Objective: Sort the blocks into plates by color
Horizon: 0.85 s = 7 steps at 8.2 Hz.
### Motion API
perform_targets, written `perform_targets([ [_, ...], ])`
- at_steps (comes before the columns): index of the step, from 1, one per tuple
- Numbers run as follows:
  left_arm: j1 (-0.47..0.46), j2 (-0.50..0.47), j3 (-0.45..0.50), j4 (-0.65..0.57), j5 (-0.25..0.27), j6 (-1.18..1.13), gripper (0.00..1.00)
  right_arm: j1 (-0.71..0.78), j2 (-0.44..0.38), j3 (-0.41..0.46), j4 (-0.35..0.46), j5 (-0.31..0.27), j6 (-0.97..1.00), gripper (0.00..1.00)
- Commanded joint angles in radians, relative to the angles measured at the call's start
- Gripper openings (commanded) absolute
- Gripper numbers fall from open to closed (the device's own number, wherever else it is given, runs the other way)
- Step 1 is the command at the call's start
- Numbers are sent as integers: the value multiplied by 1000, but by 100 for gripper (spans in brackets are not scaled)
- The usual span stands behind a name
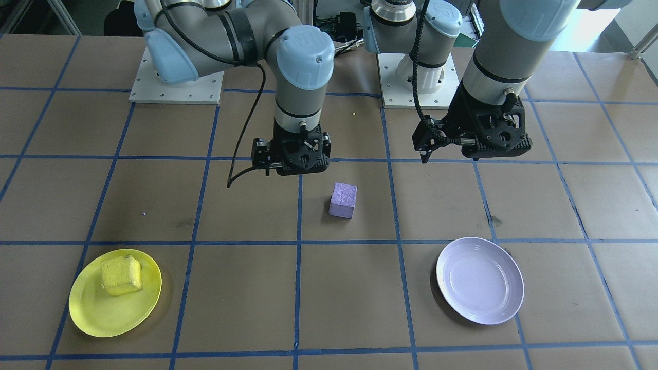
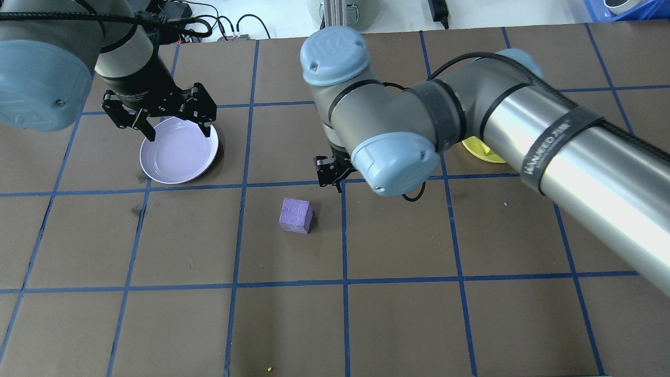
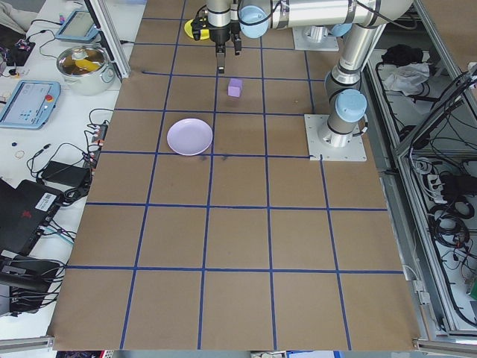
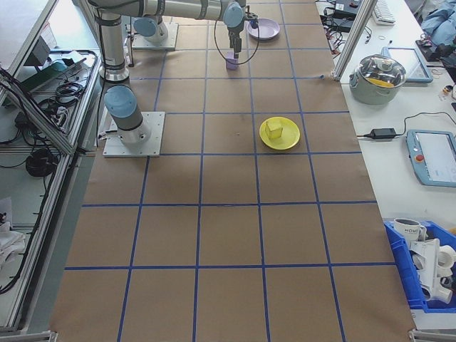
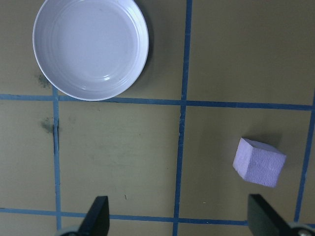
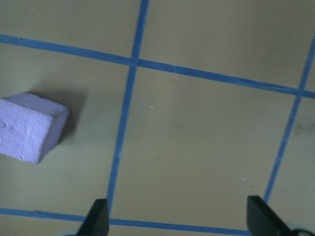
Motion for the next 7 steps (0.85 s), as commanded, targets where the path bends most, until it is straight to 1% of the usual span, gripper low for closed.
perform_targets([
  [1,-96,-23,-14,0,-92,-71,100,-194,-156,-5,178,0,-146,100],
  [2,-160,-26,-47,0,-99,-71,100,-257,-202,-5,210,-3,-166,100],
  [3,-211,-13,-101,9,-100,-61,100,-321,-261,-5,224,-3,-170,100],
  [4,-246,-28,-145,50,-102,-57,100,-370,-320,6,236,9,-167,100],
  [5,-273,-32,-194,82,-100,-52,100,-379,-357,14,247,23,-171,100],
  [6,-280,-42,-230,142,-102,-52,100,-382,-369,21,228,29,-173,100],
  [7,-282,-60,-250,161,-100,-52,100,-382,-371,22,211,56,-171,100],
])
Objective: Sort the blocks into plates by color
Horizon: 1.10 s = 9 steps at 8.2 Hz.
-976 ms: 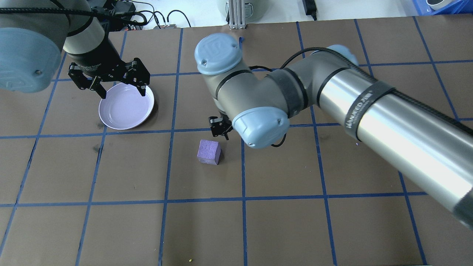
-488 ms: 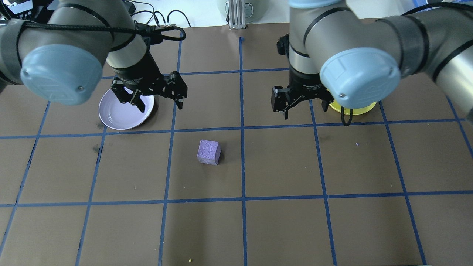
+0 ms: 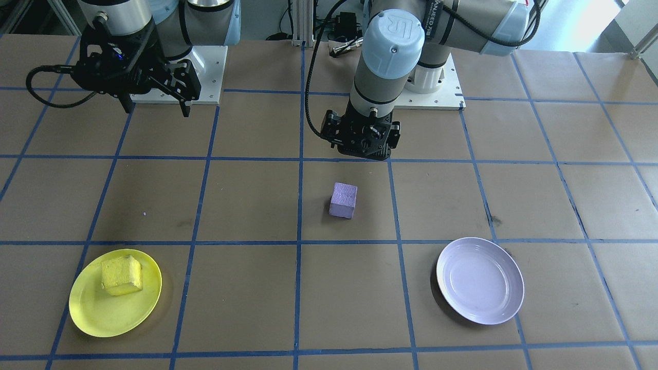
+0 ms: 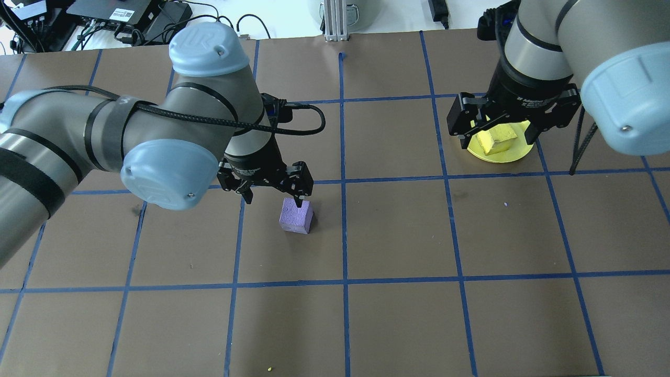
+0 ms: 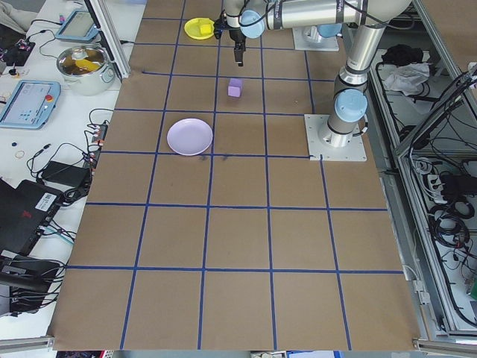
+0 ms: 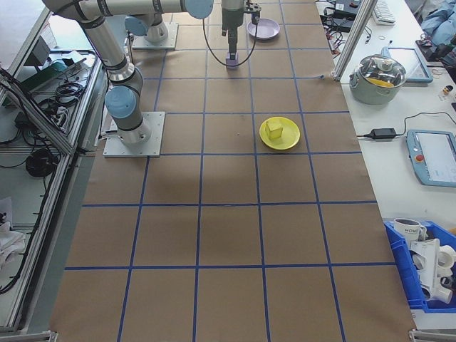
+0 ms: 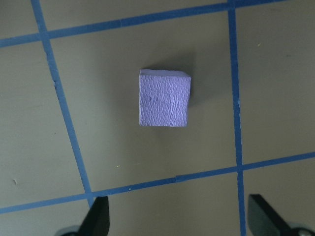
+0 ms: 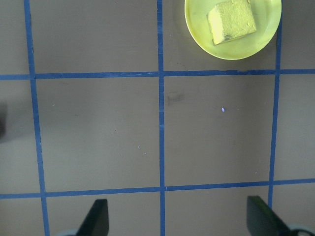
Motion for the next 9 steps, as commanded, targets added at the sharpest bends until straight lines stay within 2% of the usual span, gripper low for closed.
perform_targets([
  [1,-23,-57,-65,87,-1,2,100,-9,-27,7,-21,34,-4,100],
  [6,-46,-257,-70,320,14,32,100,-8,-23,14,-10,28,-51,100],
  [8,-36,-253,-65,327,69,113,100,-8,-18,17,-8,31,-51,100],
  [9,-34,-262,-65,328,70,111,100,-8,-18,17,-8,28,-53,100],
])
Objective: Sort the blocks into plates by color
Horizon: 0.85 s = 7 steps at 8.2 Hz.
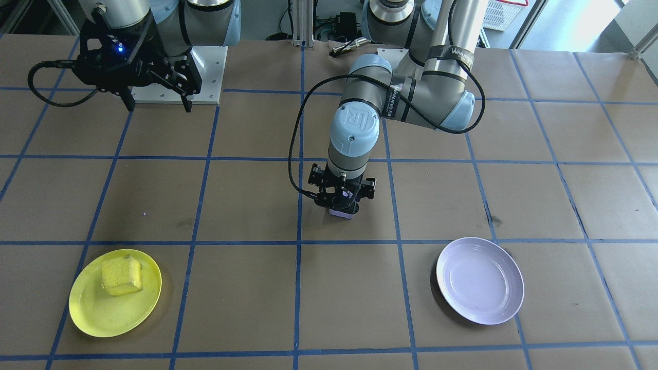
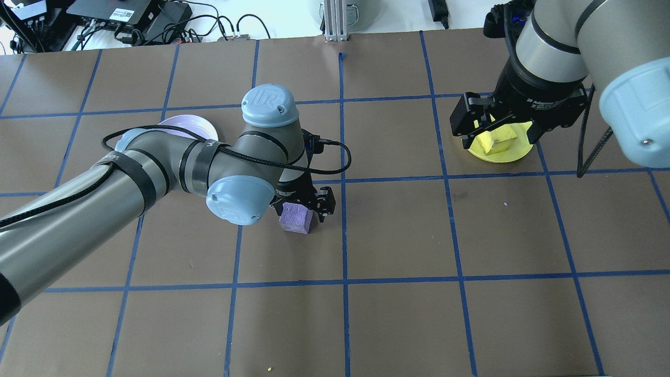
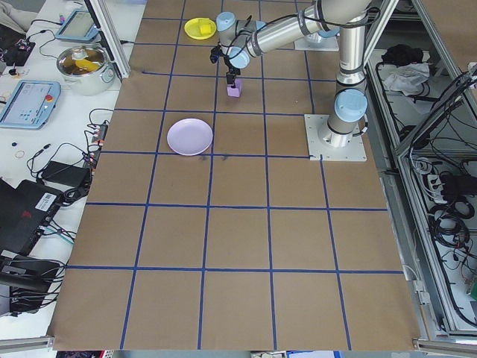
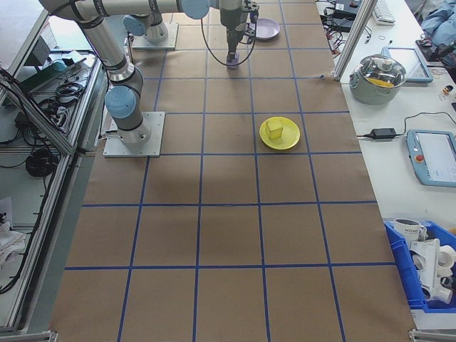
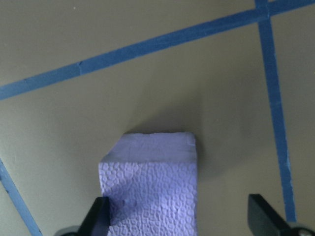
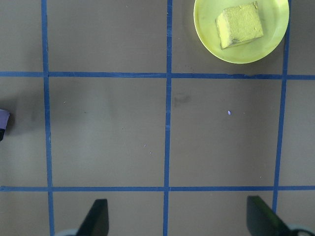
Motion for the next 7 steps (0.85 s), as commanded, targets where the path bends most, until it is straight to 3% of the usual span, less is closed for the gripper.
perform_targets([
  [1,7,-25,0,26,20,31,100,0,1,1,1,-2,-3,100],
  [7,5,38,-1,-3,13,28,100,0,1,1,1,-4,-3,100],
])
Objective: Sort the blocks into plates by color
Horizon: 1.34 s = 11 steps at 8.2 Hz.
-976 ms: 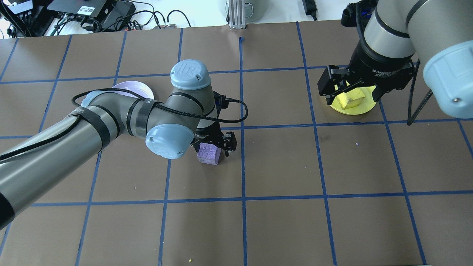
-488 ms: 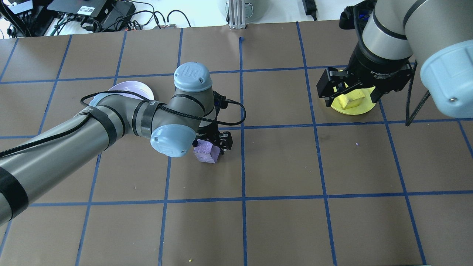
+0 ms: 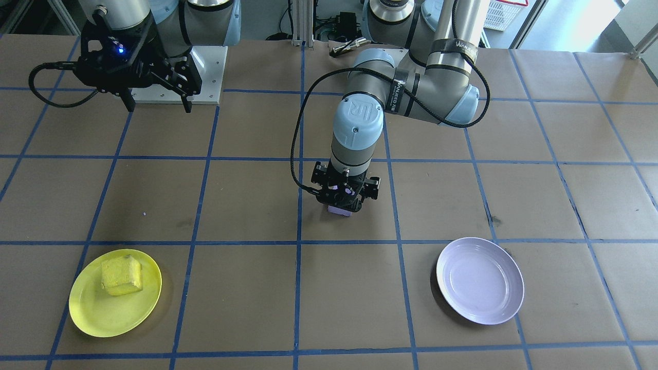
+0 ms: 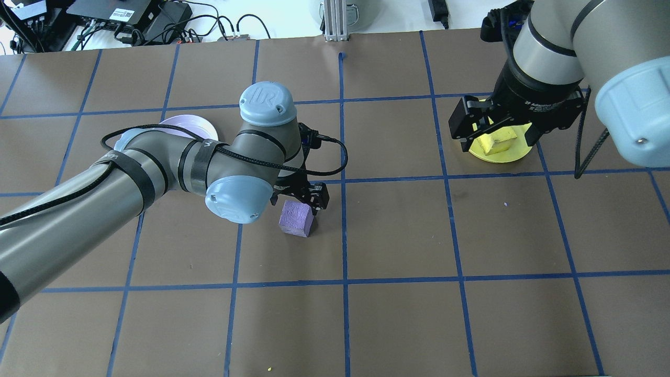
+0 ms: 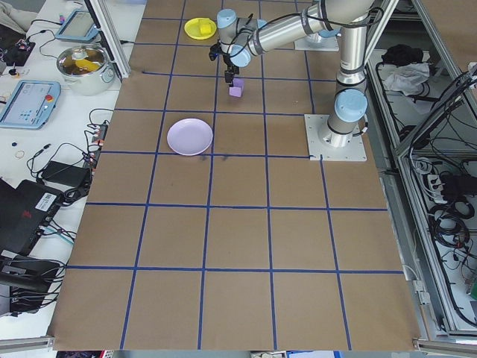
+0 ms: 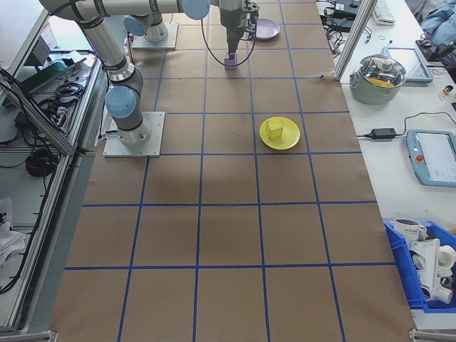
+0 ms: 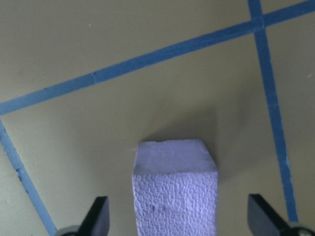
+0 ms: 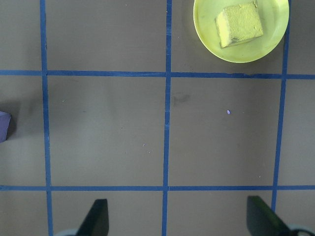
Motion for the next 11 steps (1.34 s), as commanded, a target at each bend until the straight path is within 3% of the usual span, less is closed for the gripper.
perform_targets([
  [1,0,-7,0,-11,-1,0,100,3,-2,2,-1,4,2,100],
  [4,1,-56,-2,-6,5,0,100,3,0,2,2,-1,0,100],
  [5,1,-60,0,1,2,0,92,3,0,2,4,-1,0,100],
  [6,1,-60,0,-6,-1,0,64,3,0,2,4,-1,0,100],
  [7,1,-60,0,-9,-5,0,4,3,0,6,4,-1,0,100],
  [9,3,-38,7,-20,-1,-3,0,3,-9,32,-7,-5,0,100],
  [11,32,45,50,-149,10,-2,0,3,-9,32,-8,-5,0,100],
])
